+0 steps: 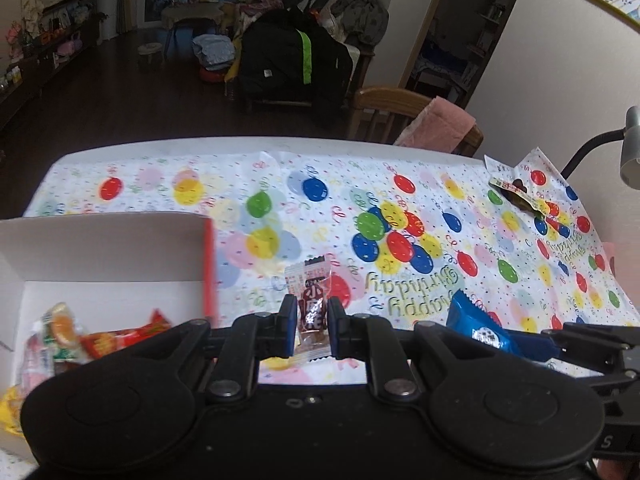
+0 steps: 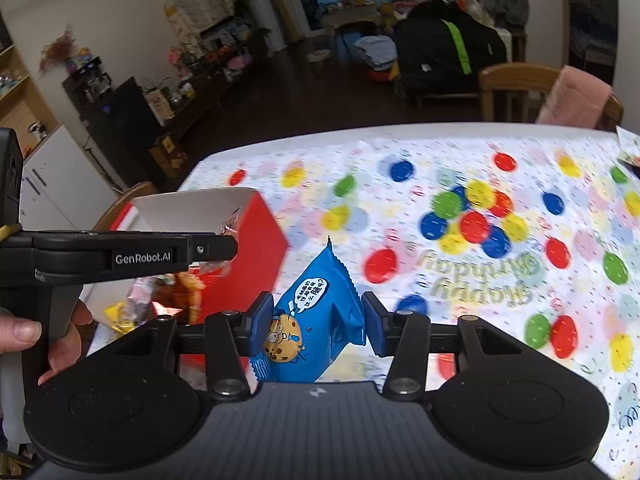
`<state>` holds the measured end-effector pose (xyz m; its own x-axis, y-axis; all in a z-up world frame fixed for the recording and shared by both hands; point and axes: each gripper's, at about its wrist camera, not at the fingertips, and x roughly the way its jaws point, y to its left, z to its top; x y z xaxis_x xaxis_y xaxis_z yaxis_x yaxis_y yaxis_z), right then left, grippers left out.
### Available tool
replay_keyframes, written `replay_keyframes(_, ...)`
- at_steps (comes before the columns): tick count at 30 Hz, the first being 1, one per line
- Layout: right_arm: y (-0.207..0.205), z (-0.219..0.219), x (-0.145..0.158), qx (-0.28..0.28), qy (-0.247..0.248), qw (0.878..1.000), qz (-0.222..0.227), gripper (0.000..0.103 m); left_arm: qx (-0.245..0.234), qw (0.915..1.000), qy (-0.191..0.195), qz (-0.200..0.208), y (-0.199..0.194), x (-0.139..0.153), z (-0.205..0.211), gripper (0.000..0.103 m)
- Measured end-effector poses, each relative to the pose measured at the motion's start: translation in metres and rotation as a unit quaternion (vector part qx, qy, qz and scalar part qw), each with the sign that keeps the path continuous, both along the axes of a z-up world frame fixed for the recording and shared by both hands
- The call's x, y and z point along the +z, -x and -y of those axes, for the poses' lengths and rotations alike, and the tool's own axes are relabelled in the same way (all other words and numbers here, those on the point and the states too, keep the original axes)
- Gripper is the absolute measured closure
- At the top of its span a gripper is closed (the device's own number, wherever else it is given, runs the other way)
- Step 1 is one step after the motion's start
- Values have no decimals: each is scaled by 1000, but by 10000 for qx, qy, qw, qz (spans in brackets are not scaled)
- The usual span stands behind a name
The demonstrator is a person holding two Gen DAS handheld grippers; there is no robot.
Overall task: Organize snacks
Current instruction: 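Carry the candy packet and blue cookie bag over the white box with both tools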
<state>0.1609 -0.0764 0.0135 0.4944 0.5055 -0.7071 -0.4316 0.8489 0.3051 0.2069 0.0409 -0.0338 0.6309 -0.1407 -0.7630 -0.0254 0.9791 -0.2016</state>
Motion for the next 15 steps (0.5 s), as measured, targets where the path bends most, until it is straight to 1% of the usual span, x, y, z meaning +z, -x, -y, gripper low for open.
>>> replay_keyframes(15, 23, -96, 21, 576, -20, 9981, 215, 56, 559, 9980, -213, 217, 56, 28, -93, 91)
